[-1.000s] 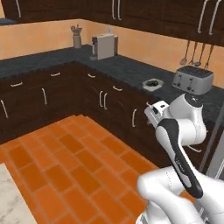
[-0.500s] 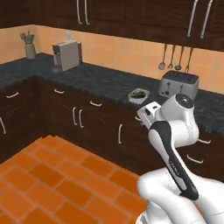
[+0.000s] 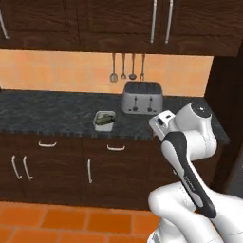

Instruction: Take the meat container that has the shrimp and place it on the second highest rack of the freezer. Then take the vegetable container that has the cucumber and lime and place it on the highest rack of the freezer.

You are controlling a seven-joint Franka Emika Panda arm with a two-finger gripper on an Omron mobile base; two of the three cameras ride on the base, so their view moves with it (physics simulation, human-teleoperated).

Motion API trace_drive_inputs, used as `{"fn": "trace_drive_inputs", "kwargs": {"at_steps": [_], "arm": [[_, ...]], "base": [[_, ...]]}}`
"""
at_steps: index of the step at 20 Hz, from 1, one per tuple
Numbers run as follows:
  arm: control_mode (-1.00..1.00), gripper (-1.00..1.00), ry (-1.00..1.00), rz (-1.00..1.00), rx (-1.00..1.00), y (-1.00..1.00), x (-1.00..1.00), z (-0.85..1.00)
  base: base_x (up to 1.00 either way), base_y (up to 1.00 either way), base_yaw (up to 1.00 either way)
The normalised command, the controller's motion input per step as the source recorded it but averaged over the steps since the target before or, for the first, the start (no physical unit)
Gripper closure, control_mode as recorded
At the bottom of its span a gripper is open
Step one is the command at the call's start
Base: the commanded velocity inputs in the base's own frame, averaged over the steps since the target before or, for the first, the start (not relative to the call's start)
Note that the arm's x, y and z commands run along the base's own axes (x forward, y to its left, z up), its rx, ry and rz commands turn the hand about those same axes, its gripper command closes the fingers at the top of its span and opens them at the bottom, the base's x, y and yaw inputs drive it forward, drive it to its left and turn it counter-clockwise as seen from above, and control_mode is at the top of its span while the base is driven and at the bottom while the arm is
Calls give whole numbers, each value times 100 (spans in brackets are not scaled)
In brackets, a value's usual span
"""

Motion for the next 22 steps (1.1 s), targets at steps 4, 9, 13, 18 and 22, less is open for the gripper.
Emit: {"fn": "trace_drive_inputs", "kwargs": {"at_steps": [4,9,13,18,22], "arm": [[100,-100,0,0,0,0,0,0],[100,-100,0,0,0,0,0,0],[-100,-100,3,-6,-3,18,11,-10],[-100,-100,12,0,0,-22,0,-20],[-100,-100,25,-2,0,-22,15,-51]], "base": [[79,100,-52],[73,98,-39],[23,35,-12],[0,0,0],[0,0,0]]}}
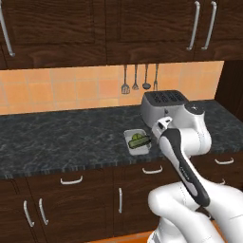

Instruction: Take the meat container that has the shrimp and place it on the second highest rack of the freezer. Then take the vegetable container that has the cucumber and lime and place it on the highest rack of the freezer.

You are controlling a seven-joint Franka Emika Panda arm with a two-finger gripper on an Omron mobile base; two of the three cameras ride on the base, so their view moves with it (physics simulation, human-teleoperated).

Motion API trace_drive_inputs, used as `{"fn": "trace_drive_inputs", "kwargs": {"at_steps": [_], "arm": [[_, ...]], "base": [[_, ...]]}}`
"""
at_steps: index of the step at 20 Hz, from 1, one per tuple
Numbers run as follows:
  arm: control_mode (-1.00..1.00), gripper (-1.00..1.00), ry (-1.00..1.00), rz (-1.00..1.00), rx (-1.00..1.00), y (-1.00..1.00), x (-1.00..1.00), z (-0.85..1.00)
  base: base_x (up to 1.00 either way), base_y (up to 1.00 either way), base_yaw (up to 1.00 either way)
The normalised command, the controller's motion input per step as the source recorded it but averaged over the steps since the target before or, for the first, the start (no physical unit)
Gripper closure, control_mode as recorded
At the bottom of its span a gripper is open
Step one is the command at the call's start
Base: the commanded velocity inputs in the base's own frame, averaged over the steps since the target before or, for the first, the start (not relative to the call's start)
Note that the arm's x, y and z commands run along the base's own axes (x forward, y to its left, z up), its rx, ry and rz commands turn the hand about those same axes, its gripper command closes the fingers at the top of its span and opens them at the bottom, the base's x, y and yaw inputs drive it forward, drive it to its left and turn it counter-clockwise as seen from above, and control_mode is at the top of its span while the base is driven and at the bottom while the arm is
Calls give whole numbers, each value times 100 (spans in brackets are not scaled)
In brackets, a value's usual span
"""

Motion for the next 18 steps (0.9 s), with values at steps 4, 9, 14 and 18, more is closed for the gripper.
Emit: {"fn": "trace_drive_inputs", "kwargs": {"at_steps": [4,9,14,18], "arm": [[-100,-100,20,-4,0,19,53,-47],[-100,-100,18,-4,0,4,69,-12],[-100,-100,15,-2,0,0,65,-29],[-100,-100,5,0,0,0,44,-53]], "base": [[0,0,0],[0,0,0],[0,0,0],[0,0,0]]}}
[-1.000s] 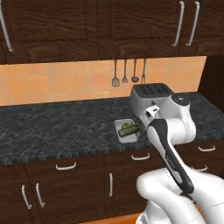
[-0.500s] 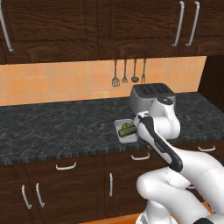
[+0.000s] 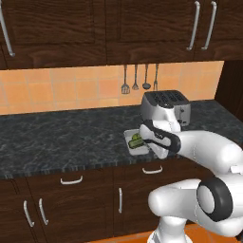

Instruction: Take the meat container that has the shrimp and place it on the second highest rack of the freezer. Then take the vegetable container that has the cucumber and lime and place it on the highest rack of the freezer.

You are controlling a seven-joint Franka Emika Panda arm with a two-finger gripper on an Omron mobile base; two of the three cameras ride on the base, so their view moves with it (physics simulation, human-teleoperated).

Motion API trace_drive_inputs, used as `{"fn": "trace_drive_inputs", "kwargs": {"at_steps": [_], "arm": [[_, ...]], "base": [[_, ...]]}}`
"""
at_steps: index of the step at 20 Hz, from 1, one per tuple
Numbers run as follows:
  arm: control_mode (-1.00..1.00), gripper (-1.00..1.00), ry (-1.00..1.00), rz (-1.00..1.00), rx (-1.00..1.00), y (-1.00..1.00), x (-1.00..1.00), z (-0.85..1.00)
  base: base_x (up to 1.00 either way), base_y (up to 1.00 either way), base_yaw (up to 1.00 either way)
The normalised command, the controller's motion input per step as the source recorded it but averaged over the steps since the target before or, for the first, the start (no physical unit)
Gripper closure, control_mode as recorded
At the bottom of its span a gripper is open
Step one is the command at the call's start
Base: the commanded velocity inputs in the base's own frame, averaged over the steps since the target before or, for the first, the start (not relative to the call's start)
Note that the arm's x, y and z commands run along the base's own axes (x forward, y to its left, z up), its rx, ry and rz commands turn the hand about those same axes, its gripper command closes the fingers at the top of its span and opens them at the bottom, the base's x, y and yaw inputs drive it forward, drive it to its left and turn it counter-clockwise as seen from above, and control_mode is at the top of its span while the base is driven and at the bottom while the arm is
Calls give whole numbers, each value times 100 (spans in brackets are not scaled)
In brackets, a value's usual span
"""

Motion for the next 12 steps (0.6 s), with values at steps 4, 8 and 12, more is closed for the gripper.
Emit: {"fn": "trace_drive_inputs", "kwargs": {"at_steps": [4,8,12], "arm": [[-100,-100,0,0,0,0,45,-45],[-100,-100,-1,0,0,0,45,-39],[-100,-100,-2,0,0,0,45,-31]], "base": [[0,0,0],[0,0,0],[0,0,0]]}}
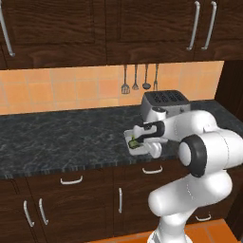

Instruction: Take the meat container that has the shrimp and place it on the second highest rack of the freezer. Then take the vegetable container that has the cucumber and lime and place it on the highest rack of the freezer.

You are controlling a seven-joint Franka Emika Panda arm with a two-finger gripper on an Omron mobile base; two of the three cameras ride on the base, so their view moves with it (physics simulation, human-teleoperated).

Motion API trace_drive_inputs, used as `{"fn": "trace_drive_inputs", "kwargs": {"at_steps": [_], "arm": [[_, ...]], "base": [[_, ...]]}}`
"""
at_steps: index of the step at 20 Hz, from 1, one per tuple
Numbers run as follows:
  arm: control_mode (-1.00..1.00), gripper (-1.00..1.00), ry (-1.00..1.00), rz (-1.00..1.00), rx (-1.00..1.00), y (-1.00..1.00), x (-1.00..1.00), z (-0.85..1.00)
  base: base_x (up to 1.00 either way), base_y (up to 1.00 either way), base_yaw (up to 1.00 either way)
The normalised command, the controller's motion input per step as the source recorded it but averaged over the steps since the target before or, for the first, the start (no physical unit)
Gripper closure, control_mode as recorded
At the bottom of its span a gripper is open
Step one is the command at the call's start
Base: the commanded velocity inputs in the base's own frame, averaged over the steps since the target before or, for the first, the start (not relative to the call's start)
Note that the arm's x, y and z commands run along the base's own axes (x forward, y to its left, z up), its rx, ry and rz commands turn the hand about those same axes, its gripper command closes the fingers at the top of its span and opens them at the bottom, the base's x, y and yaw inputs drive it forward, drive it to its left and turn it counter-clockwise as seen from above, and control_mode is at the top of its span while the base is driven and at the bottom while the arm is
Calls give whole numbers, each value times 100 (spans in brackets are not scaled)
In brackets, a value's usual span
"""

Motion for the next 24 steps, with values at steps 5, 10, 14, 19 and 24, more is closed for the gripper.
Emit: {"fn": "trace_drive_inputs", "kwargs": {"at_steps": [5,10,14,19,24], "arm": [[-100,-100,0,0,0,1,46,-31],[-100,100,-1,-1,-3,14,29,-38],[-100,100,-20,-4,-3,0,-48,-53],[-100,100,-32,-1,-1,0,-95,-9],[-100,100,-6,0,0,0,-35,95]], "base": [[0,0,0],[0,0,0],[0,0,0],[0,0,0],[0,0,0]]}}
